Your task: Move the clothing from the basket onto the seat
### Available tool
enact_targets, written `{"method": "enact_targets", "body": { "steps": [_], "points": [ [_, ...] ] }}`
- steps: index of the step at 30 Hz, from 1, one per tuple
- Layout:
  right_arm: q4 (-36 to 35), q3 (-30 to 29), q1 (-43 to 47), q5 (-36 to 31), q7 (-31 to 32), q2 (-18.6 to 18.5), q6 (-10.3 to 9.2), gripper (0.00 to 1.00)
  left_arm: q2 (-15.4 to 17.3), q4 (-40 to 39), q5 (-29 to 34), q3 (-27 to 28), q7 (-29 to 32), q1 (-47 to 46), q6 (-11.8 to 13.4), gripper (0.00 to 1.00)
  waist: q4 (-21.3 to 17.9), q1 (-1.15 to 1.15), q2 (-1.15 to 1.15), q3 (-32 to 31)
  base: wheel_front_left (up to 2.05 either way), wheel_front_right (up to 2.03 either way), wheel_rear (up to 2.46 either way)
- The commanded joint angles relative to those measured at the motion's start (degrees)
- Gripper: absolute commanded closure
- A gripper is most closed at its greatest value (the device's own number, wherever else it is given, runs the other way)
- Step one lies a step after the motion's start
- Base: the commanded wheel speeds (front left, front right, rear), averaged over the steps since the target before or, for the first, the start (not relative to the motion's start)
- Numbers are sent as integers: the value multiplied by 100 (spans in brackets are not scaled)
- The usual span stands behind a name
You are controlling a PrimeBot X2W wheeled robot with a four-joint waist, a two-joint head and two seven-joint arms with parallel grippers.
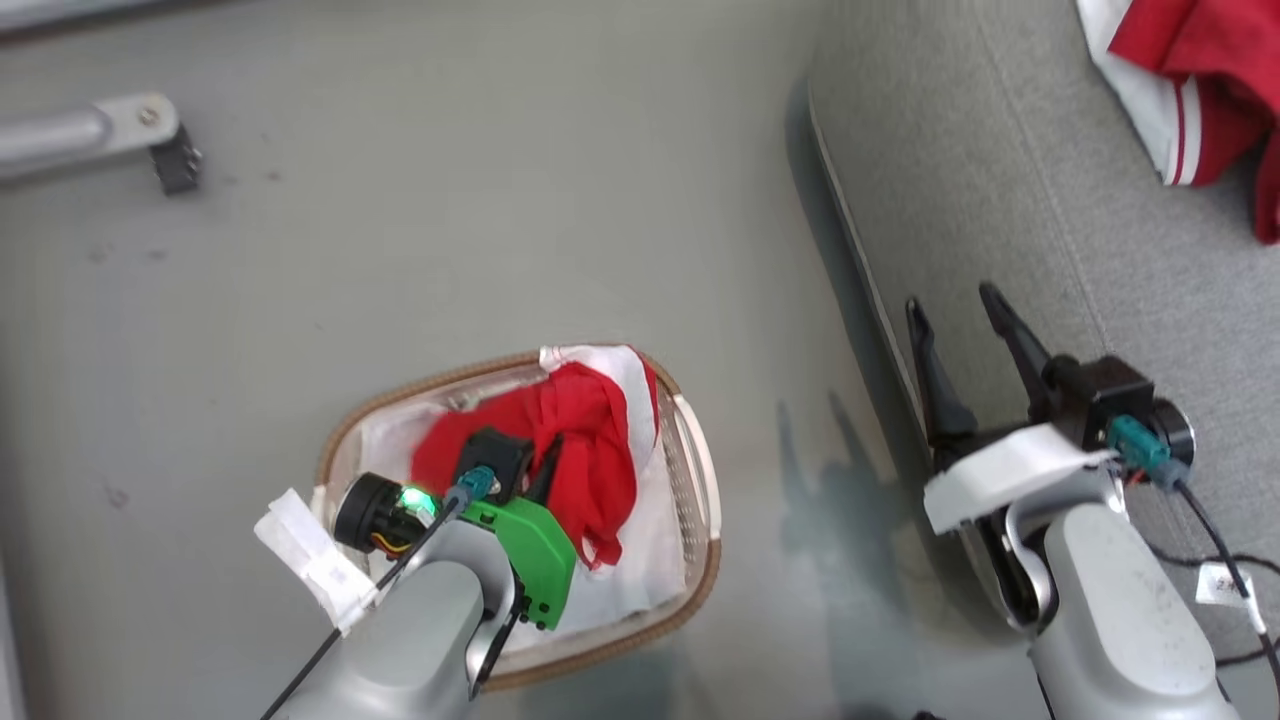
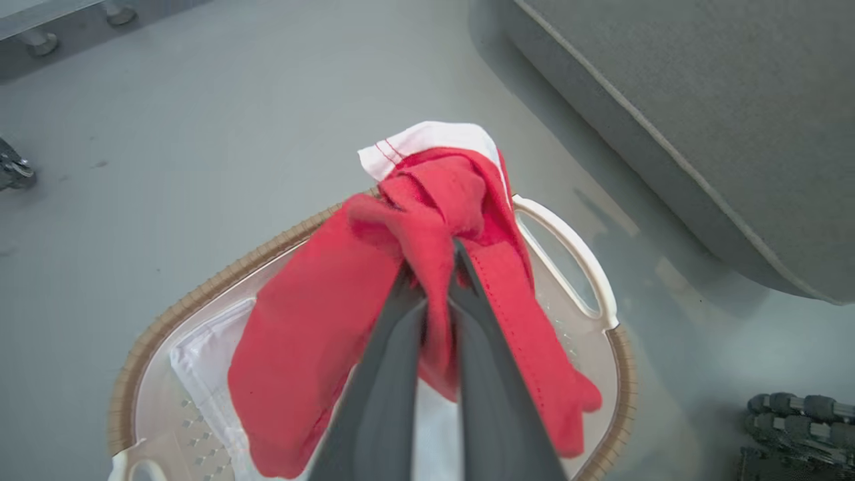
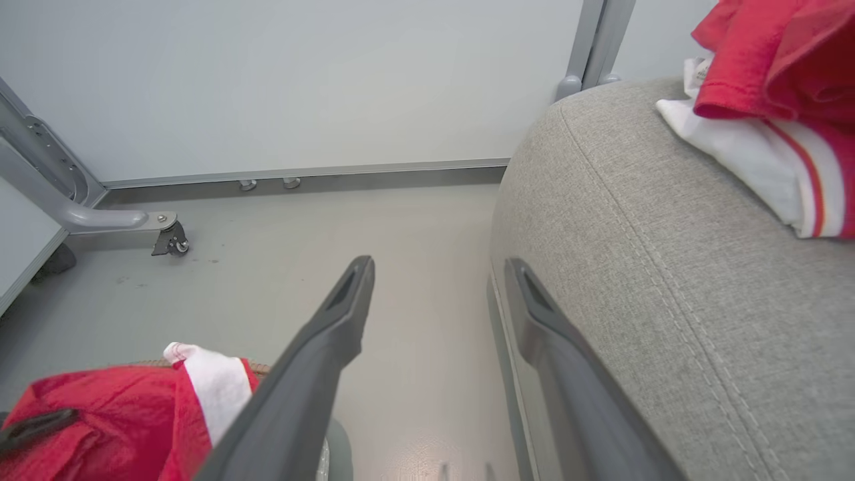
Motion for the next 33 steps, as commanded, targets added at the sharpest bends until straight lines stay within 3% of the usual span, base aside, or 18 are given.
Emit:
{"method": "enact_targets", "body": {
  "steps": [1,7,21,27,33],
  "points": [
    [46,-37,171,-49,-28,-25,-8,0,70,-156,60,-2,-21,139,16,100,355,0,0,-852,0,0,0],
    [168,-142,612,-230,-28,-25,-8,0,455,-1034,123,-91,144,201,14,100,538,0,0,-1564,0,0,0],
    [185,27,930,-354,-28,-24,-8,0,1573,-3545,408,-31,1555,-961,49,100,835,0,0,-2438,0,0,0],
    [205,375,729,-247,-28,-22,-8,0,1726,-3829,486,41,1939,-1593,-55,100,852,0,0,-2530,0,0,0],
    [155,868,507,-106,-28,-23,-8,0,1582,-3746,447,65,2159,-2067,-155,100,875,0,0,-2600,0,0,0]
  ]
}}
